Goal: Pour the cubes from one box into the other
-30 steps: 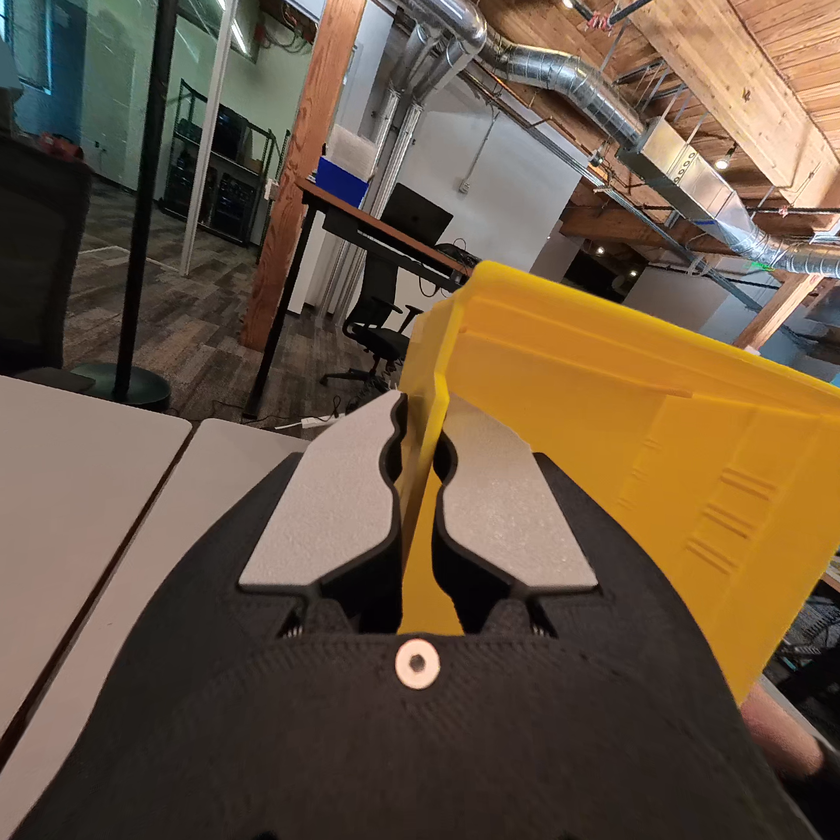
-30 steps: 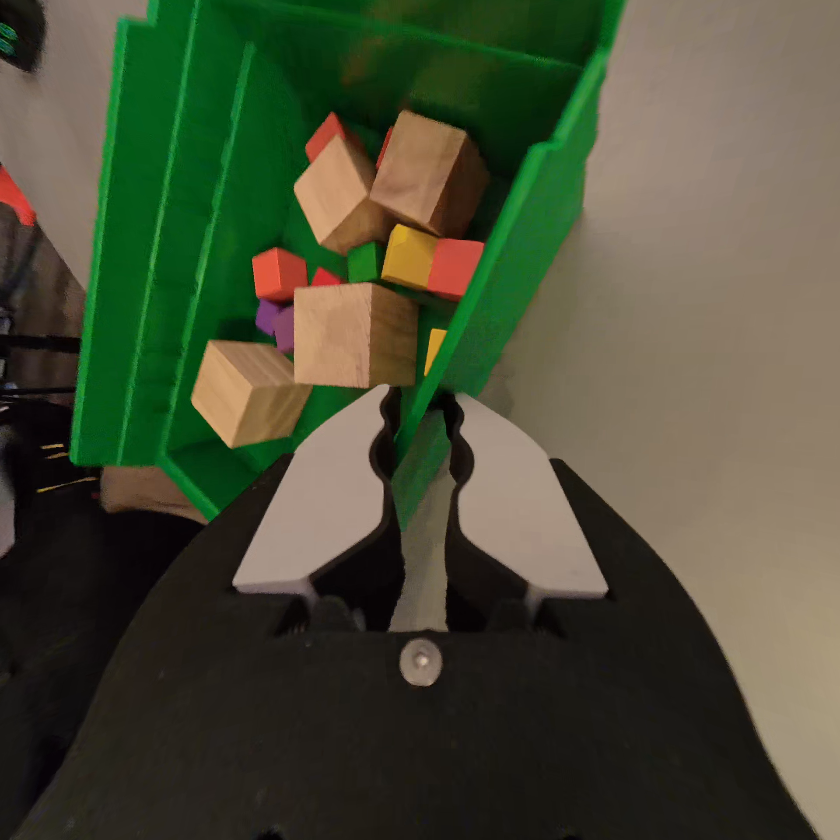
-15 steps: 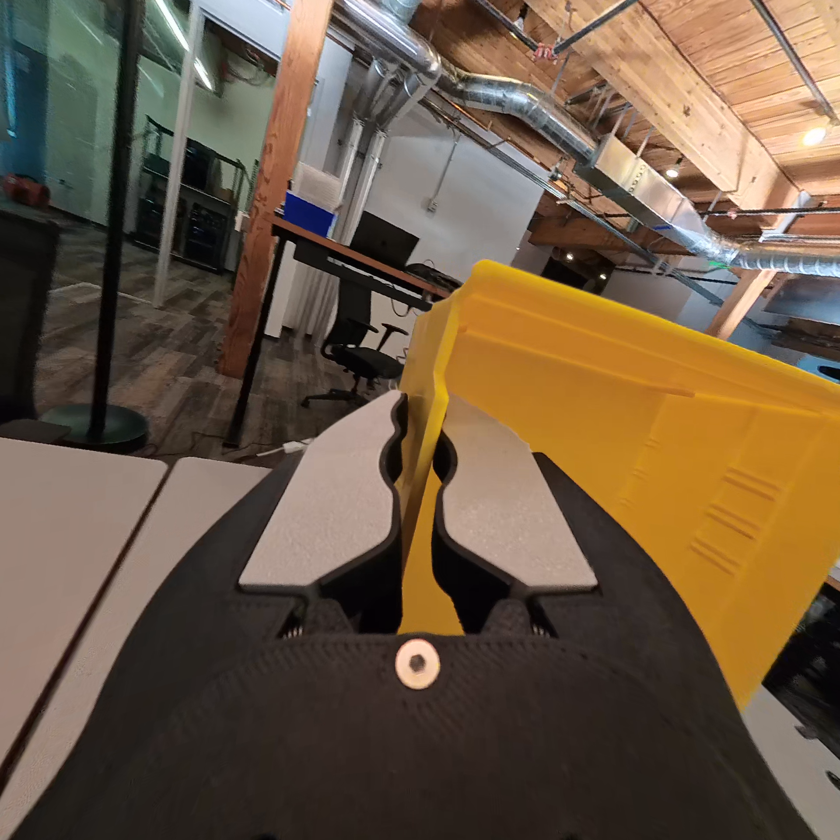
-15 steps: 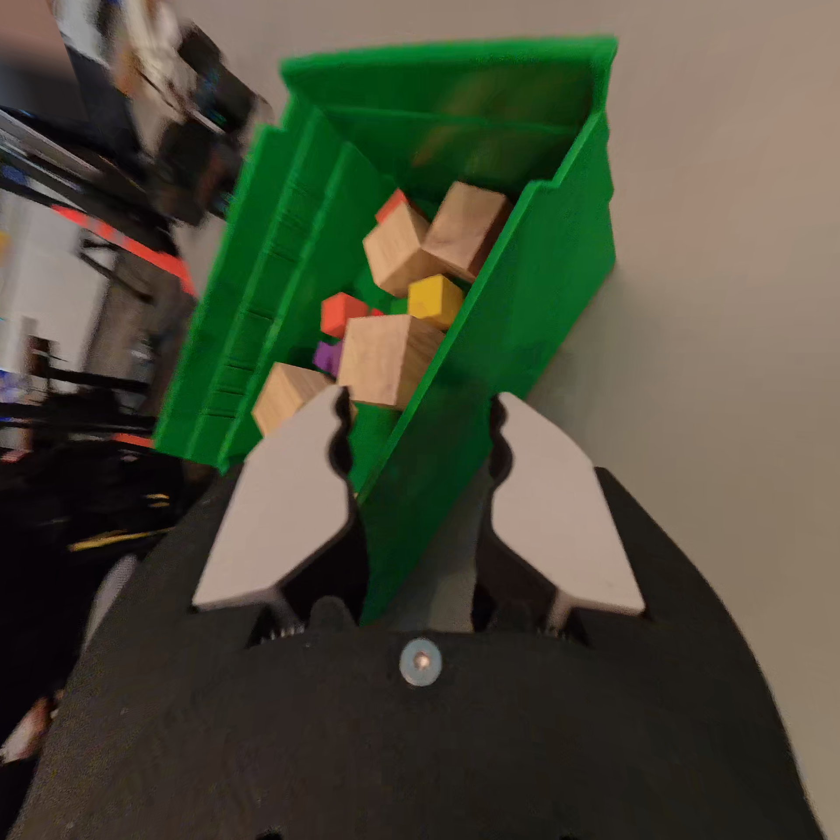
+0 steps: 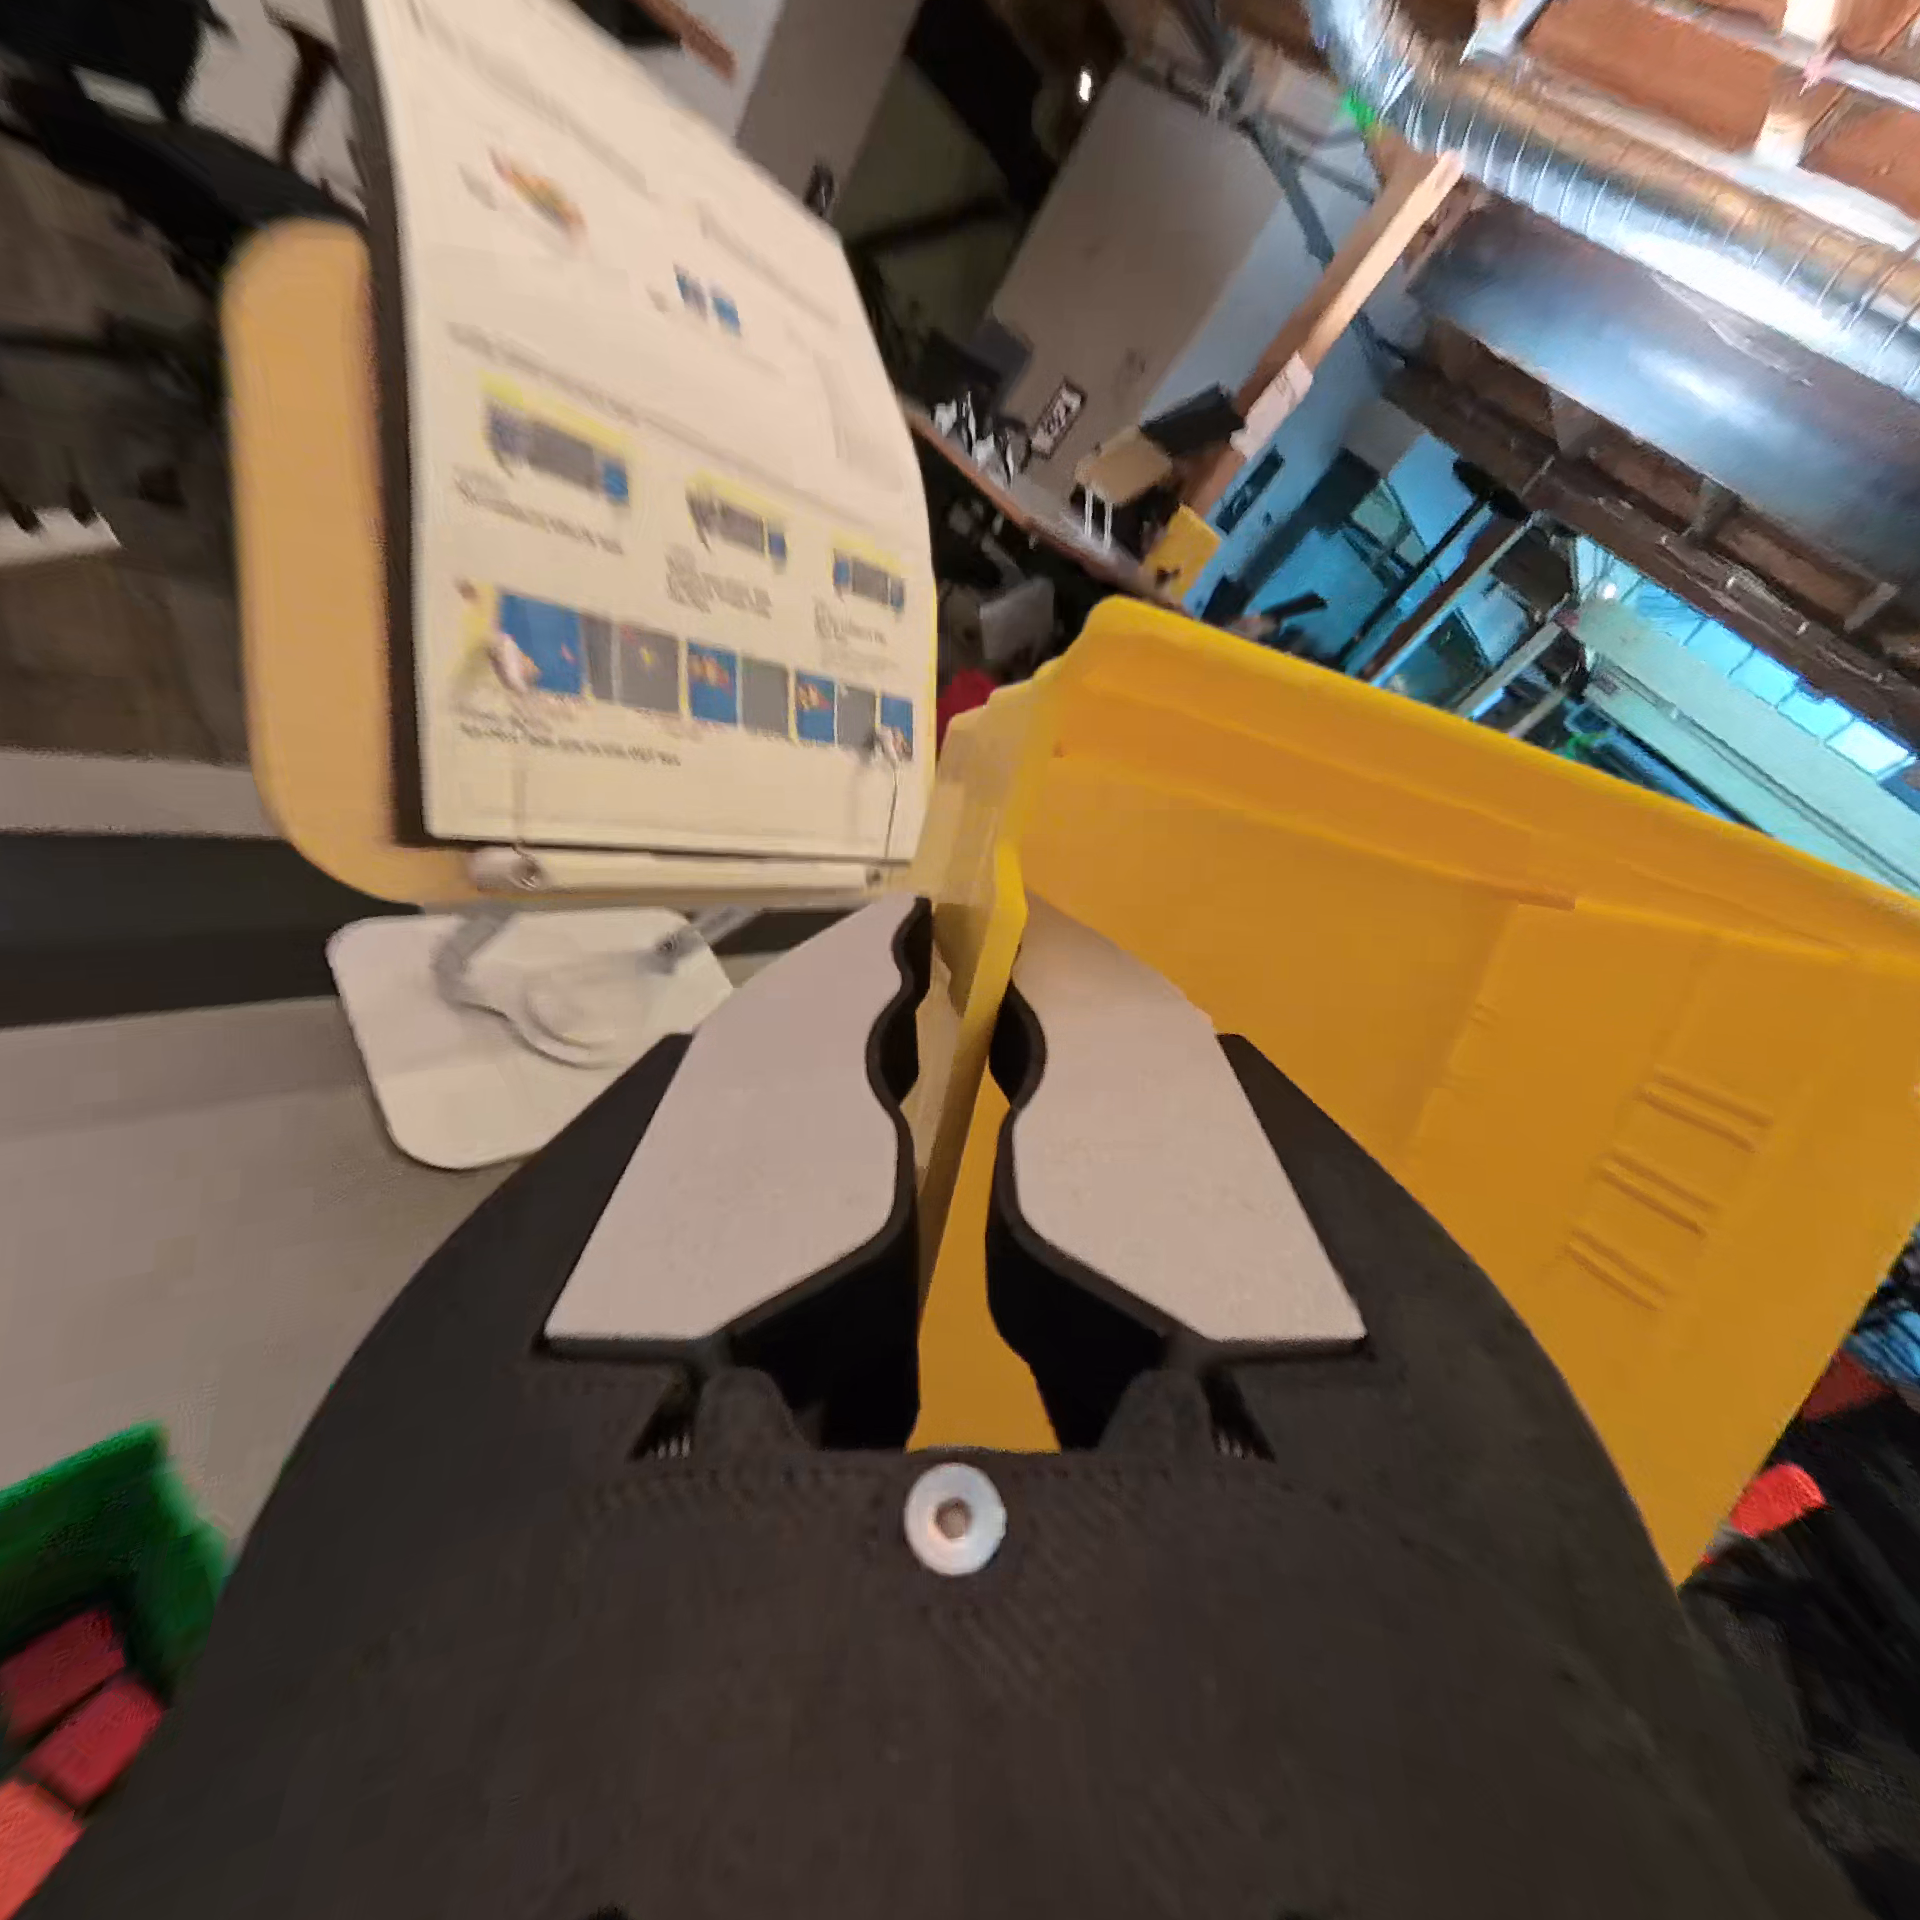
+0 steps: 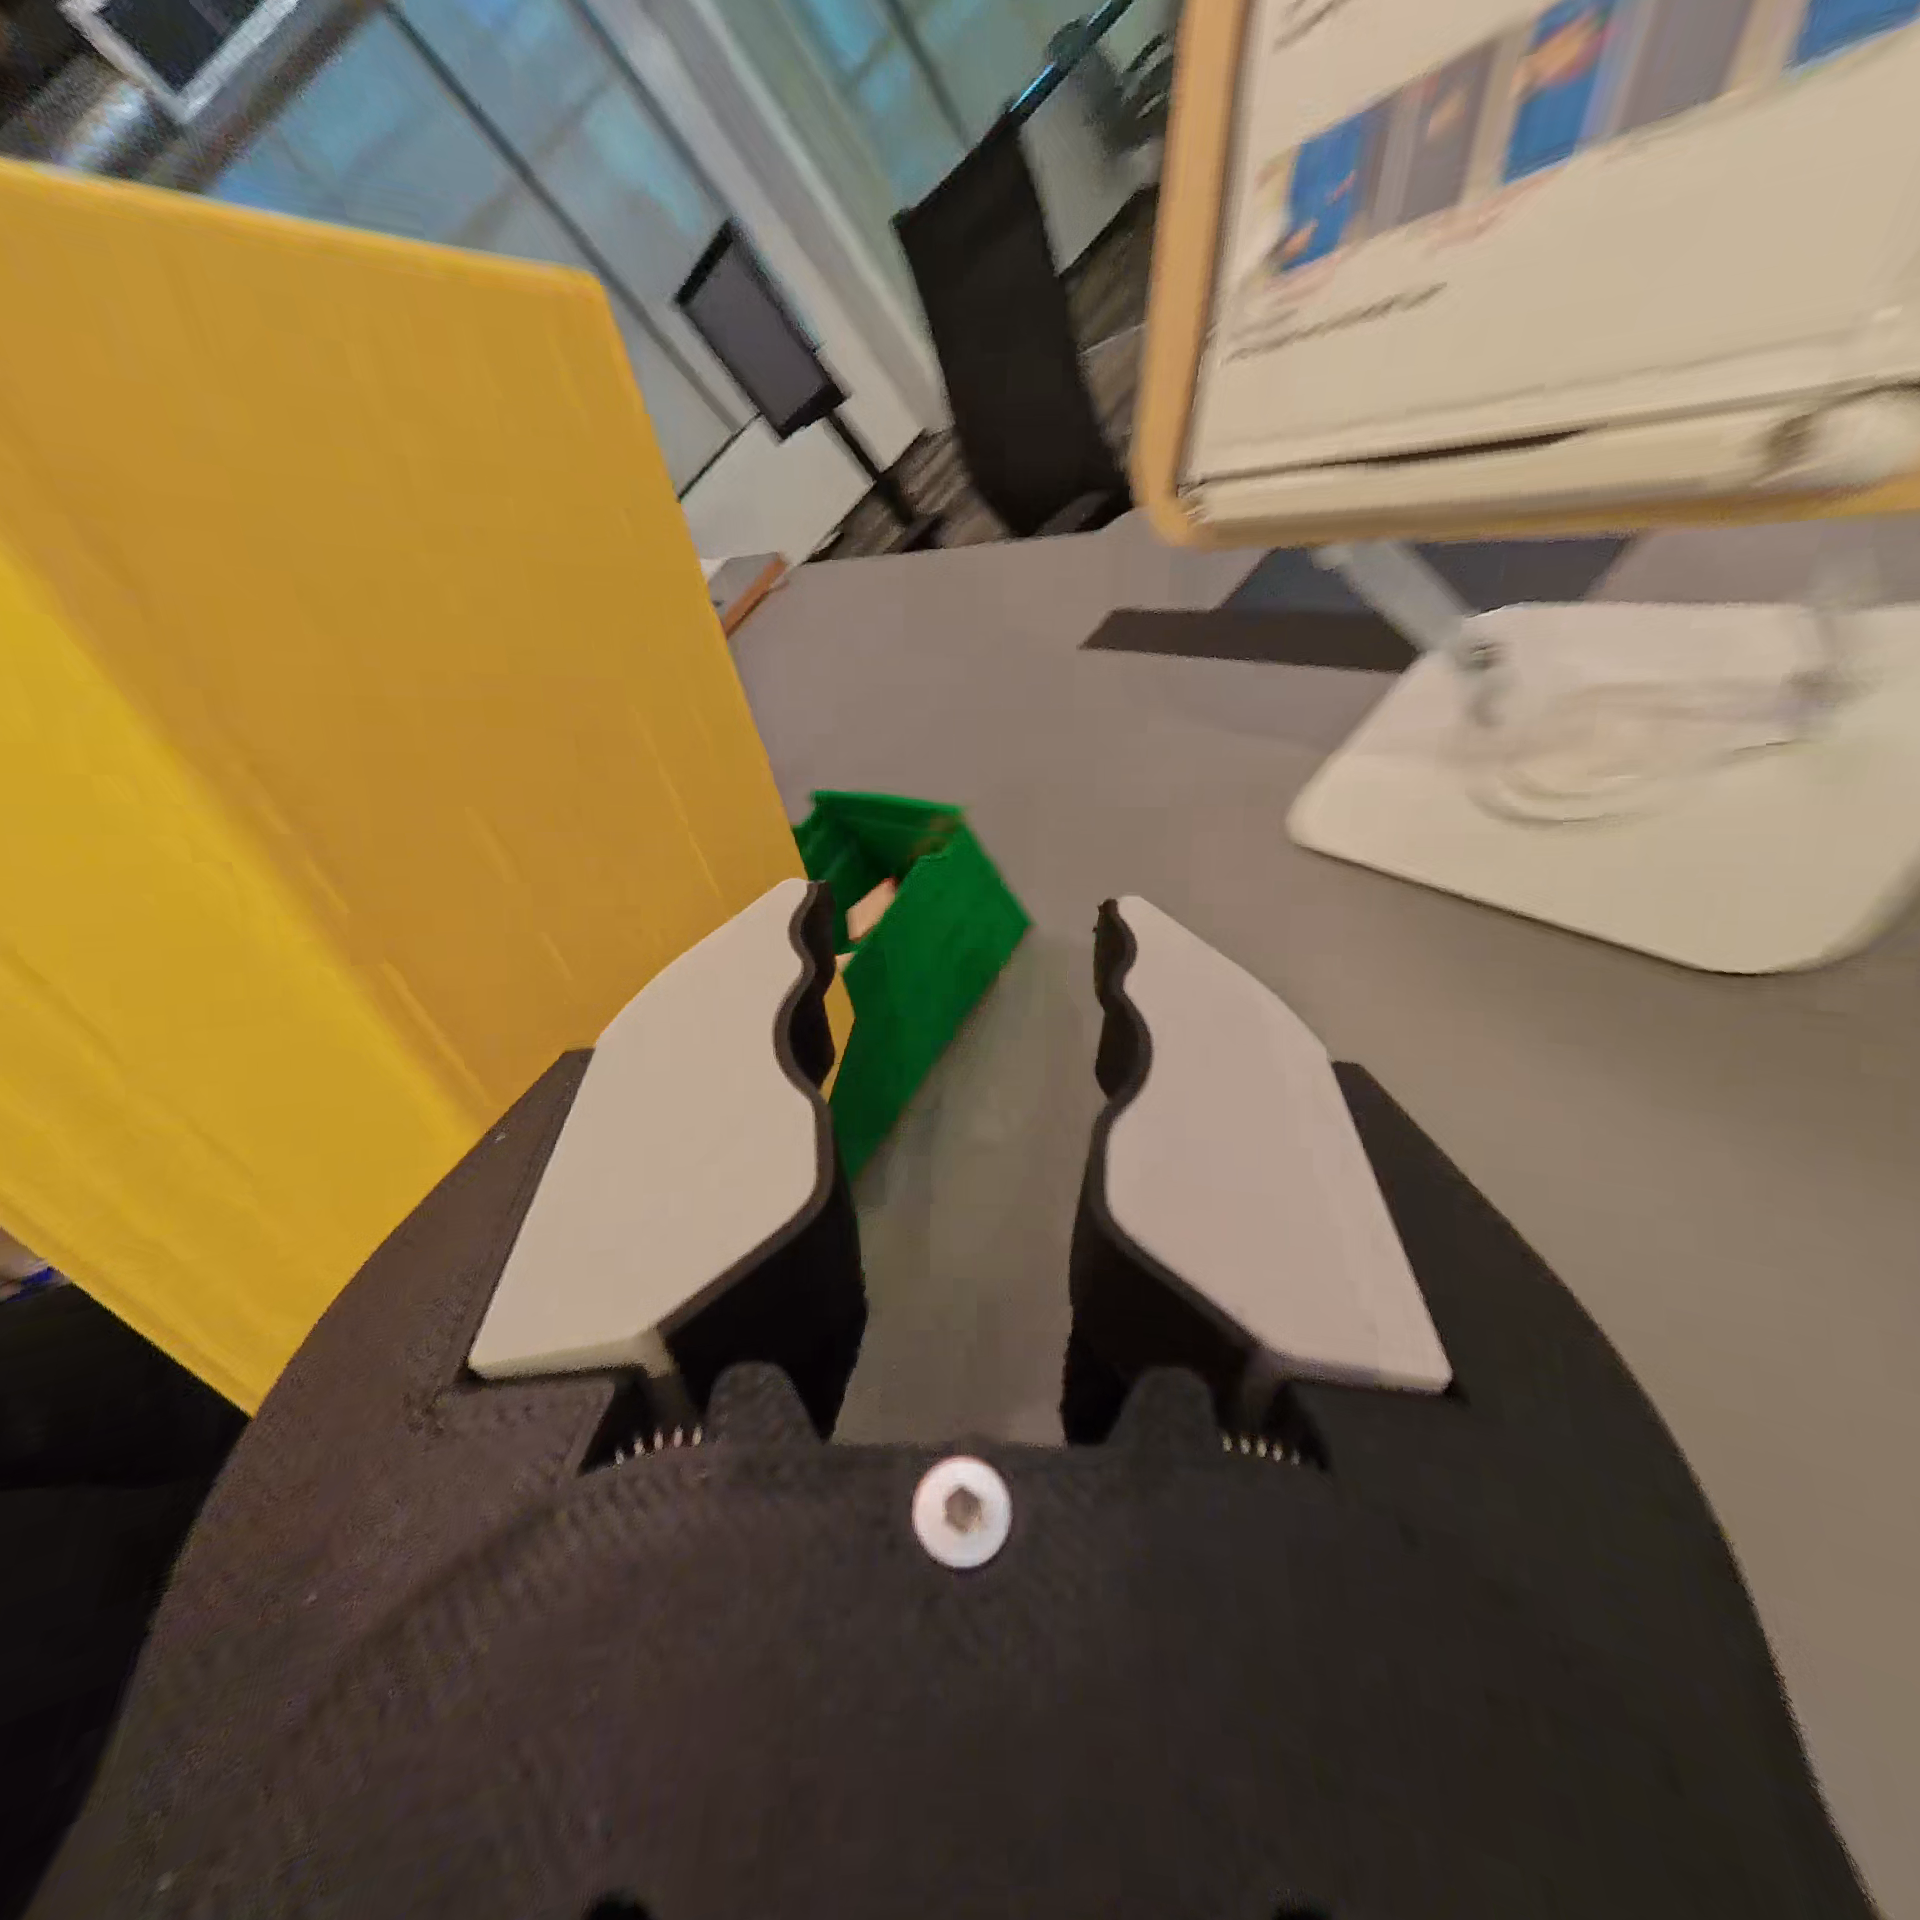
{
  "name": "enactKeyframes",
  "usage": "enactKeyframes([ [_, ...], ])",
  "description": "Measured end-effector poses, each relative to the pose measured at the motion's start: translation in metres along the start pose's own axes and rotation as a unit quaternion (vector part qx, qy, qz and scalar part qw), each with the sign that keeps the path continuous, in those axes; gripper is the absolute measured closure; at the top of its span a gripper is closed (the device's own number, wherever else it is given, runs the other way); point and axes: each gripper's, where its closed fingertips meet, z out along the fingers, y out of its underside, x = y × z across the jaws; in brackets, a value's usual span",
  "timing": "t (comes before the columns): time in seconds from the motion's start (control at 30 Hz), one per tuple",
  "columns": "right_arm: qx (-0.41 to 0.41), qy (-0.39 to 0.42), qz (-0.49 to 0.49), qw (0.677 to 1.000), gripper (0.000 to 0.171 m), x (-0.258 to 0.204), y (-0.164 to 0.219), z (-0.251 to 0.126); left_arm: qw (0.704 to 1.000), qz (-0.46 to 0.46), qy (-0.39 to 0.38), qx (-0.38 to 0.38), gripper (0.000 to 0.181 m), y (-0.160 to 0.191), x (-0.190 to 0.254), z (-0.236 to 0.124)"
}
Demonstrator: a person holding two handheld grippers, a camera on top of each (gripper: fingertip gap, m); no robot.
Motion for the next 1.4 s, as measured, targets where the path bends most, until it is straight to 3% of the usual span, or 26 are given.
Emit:
enactKeyframes([
  [0.13, 0.048, 0.059, -0.002, 0.997, 0.131, 0.029, -0.026, -0.063, 0.995, -0.049, -0.003, -0.088, 0.174, 0.068, -0.007, 0.079],
  [0.23, 0.058, 0.087, 0.006, 0.994, 0.131, 0.046, -0.03, -0.087, 0.984, -0.089, -0.024, -0.151, 0.174, 0.126, -0.025, 0.118],
  [0.33, 0.062, 0.097, 0.019, 0.993, 0.13, 0.057, -0.028, -0.097, 0.972, -0.106, -0.062, -0.202, 0.173, 0.174, -0.047, 0.139],
  [0.47, -0.002, 0.109, 0.036, 0.993, 0.125, 0.071, -0.005, -0.08, 0.951, -0.115, -0.082, -0.276, 0.172, 0.199, -0.061, 0.149],
  [0.57, -0.061, 0.117, 0.057, 0.99, 0.13, 0.085, 0.022, -0.056, 0.927, -0.116, -0.119, -0.335, 0.17, 0.218, -0.085, 0.146],
  [0.6, -0.076, 0.128, 0.063, 0.987, 0.124, 0.093, 0.031, -0.052, 0.922, -0.124, -0.128, -0.345, 0.17, 0.223, -0.093, 0.142],
  [0.87, -0.206, 0.221, 0.1, 0.948, 0.132, 0.156, 0.105, -0.037, 0.903, -0.186, -0.128, -0.364, 0.151, 0.25, -0.114, 0.107],
  [0.97, -0.222, 0.22, 0.111, 0.943, 0.146, 0.16, 0.114, -0.035, 0.905, -0.177, -0.102, -0.374, 0.137, 0.258, -0.092, 0.093],
  [1.17, -0.293, 0.205, 0.111, 0.927, 0.154, 0.145, 0.131, -0.042, 0.901, -0.125, -0.073, -0.41, 0.128, 0.285, -0.057, 0.054],
  [1.3, -0.329, 0.206, 0.117, 0.914, 0.149, 0.137, 0.144, -0.033, 0.912, -0.106, -0.085, -0.388, 0.128, 0.282, -0.066, 0.039],
  [1.4, -0.304, 0.228, 0.116, 0.918, 0.137, 0.137, 0.13, -0.038, 0.922, -0.126, -0.057, -0.362, 0.123, 0.268, -0.063, 0.037],
])
